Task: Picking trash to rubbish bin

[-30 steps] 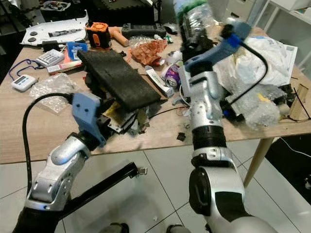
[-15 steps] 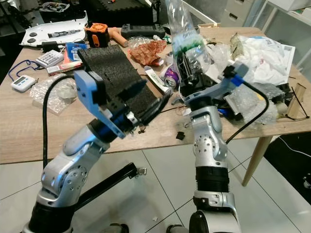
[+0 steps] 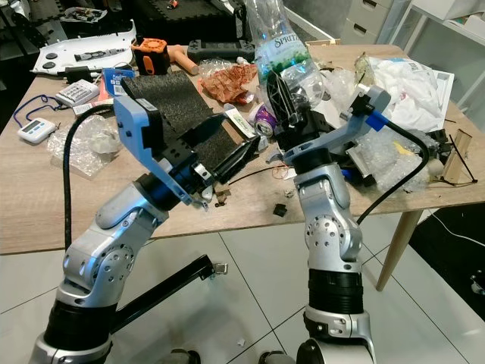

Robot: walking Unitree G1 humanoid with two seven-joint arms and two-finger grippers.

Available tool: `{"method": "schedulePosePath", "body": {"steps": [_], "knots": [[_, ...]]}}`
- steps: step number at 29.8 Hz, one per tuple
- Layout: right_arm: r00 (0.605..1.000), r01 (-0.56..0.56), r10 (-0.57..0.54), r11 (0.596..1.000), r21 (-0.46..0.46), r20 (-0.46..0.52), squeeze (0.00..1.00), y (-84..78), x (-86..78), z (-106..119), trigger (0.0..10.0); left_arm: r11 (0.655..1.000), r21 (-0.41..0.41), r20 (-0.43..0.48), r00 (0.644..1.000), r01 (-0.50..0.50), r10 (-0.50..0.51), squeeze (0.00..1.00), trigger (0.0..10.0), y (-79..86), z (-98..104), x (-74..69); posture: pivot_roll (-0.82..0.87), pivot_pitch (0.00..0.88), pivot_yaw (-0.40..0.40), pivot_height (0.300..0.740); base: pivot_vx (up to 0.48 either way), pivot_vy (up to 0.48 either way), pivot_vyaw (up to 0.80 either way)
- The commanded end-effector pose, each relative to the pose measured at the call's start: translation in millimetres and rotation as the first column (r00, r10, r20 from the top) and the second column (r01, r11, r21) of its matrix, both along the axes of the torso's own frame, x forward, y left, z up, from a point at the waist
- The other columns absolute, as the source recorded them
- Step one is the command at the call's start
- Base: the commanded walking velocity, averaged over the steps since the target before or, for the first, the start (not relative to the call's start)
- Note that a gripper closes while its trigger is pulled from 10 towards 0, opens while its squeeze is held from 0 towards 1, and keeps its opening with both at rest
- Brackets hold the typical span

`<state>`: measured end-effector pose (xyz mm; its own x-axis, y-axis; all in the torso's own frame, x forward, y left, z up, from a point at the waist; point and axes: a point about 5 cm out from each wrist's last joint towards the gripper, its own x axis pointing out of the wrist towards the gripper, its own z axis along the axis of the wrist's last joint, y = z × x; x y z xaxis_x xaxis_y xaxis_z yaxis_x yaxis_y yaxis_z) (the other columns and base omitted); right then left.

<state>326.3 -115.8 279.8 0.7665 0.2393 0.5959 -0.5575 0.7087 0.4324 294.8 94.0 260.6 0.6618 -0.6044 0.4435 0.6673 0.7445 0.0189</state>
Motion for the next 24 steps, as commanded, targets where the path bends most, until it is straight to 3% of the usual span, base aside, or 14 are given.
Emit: {"method": "schedulePosePath", "body": {"steps": [1, 2, 3, 4, 5, 7, 12, 15, 24], "knots": [[0.995, 0.097, -0.098, 0.994, -0.052, -0.015, 0.0, -7.8, -0.2, -4, 10.0, 0.974, 0.122, -0.043, 0.979, -0.193, 0.2, 0.0, 10.0, 10.4, -13, 14.5, 0.03, 0.126, -0.012, 0.74, 0.0, 0.0, 0.0], [0.995, 0.097, -0.098, 0.994, -0.052, -0.015, 0.0, -7.8, -0.2, -4, 10.0, 0.974, 0.122, -0.043, 0.979, -0.193, 0.2, 0.0, 10.0, 10.4, -13, 14.5, 0.03, 0.126, -0.012, 0.74, 0.0, 0.0, 0.0], [0.989, 0.147, -0.147, 0.983, -0.111, 0.014, 0.0, -10.0, -1.4, -4, 10.0, 0.909, 0.193, -0.037, 0.923, -0.369, 0.382, 0.0, 10.0, 26.7, -21, 24.3, 0.02, 0.123, -0.004, 0.74, 0.0, 0.0, 0.0], [0.989, 0.147, -0.147, 0.983, -0.111, 0.014, 0.0, -10.0, -1.4, -4, 10.0, 0.909, 0.193, -0.037, 0.923, -0.369, 0.382, 0.0, 10.0, 26.7, -21, 24.3, 0.02, 0.123, -0.004, 0.74, 0.0, 0.0, 0.0], [0.981, 0.19, -0.179, 0.967, -0.172, 0.078, 0.0, -9.7, -5.1, 1, 10.0, 0.874, 0.12, -0.007, 0.88, -0.471, 0.475, 0.0, 10.0, 42.5, -15, 25.3, 0.02, 0.127, -0.004, 0.74, 0.0, 0.0, 0.0], [0.976, 0.204, -0.182, 0.957, -0.206, 0.118, 0.0, -7.8, -9.3, 5, 10.0, 0.861, 0.029, 0.006, 0.861, -0.509, 0.509, 0.0, 10.0, 51.9, -5, 22.7, 0.02, 0.127, -0.013, 0.74, 0.0, 0.0, 0.0], [0.974, 0.212, -0.177, 0.932, -0.294, 0.141, 0.0, -2.2, -10.0, 3, 10.0, 0.87, 0.016, -0.036, 0.869, -0.493, 0.493, 0.0, 10.0, 52.7, -11, 23.9, 0.02, 0.129, -0.013, 0.74, 0.0, 0.0, 0.0], [0.974, 0.213, -0.179, 0.929, -0.302, 0.135, 0.0, -1.2, -10.1, 1, 10.0, 0.878, 0.029, -0.1, 0.873, -0.478, 0.478, 0.0, 10.0, 48.7, -20, 23.6, 0.02, 0.134, -0.014, 0.74, 0.0, 0.0, 0.0], [0.975, 0.215, -0.185, 0.921, -0.325, 0.122, 0.0, 2.8, -10.5, -6, 10.0, 0.88, 0.046, -0.113, 0.873, -0.473, 0.475, 0.0, 10.0, 40.0, -27, 21.5, 0.02, 0.161, -0.02, 0.74, 0.0, 0.0, 0.0]]}}
